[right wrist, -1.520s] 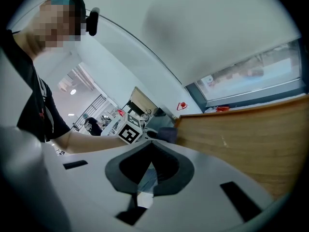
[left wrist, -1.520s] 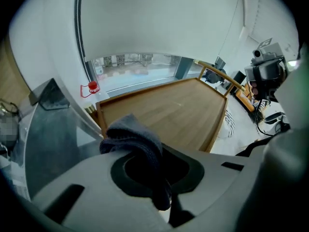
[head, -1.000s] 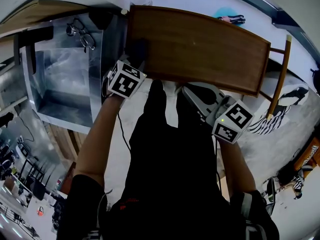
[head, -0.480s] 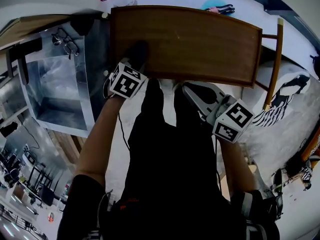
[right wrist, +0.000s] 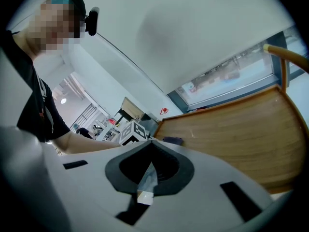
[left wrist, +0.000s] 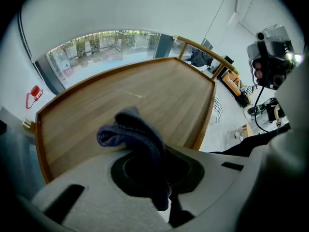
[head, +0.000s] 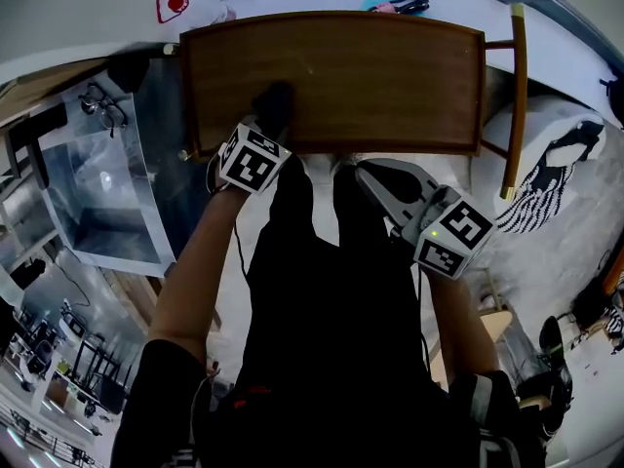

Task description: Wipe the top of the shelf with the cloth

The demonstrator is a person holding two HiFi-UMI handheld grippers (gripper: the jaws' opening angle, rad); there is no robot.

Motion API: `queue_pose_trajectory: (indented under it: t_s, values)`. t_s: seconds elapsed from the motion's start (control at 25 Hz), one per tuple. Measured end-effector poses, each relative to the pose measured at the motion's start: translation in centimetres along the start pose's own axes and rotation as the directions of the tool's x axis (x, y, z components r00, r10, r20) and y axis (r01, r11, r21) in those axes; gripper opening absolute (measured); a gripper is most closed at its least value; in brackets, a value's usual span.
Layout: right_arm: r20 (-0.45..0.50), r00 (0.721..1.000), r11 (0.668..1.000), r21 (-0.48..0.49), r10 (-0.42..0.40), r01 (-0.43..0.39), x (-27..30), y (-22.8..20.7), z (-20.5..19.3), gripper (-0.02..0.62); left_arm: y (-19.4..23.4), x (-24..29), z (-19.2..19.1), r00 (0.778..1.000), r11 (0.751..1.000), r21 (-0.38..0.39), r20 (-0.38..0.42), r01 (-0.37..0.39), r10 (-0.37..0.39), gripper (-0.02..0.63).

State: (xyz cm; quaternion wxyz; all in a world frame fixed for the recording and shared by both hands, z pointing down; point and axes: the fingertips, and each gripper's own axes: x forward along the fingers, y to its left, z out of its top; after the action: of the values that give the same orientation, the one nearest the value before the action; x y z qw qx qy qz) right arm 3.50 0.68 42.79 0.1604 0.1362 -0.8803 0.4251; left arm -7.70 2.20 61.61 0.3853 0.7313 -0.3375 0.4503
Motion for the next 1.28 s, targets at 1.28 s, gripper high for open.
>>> queue_pose_trajectory:
  t_s: [1.28]
  values:
    - [0.182, 0.969, 0.981, 0.13, -0.169, 0.147, -14.3, -8.5, -0.5, 0.005, -15.0, 8.5, 13.3, 0.982, 0.943, 0.276, -0.069, 0.187, -0.175, 0.049]
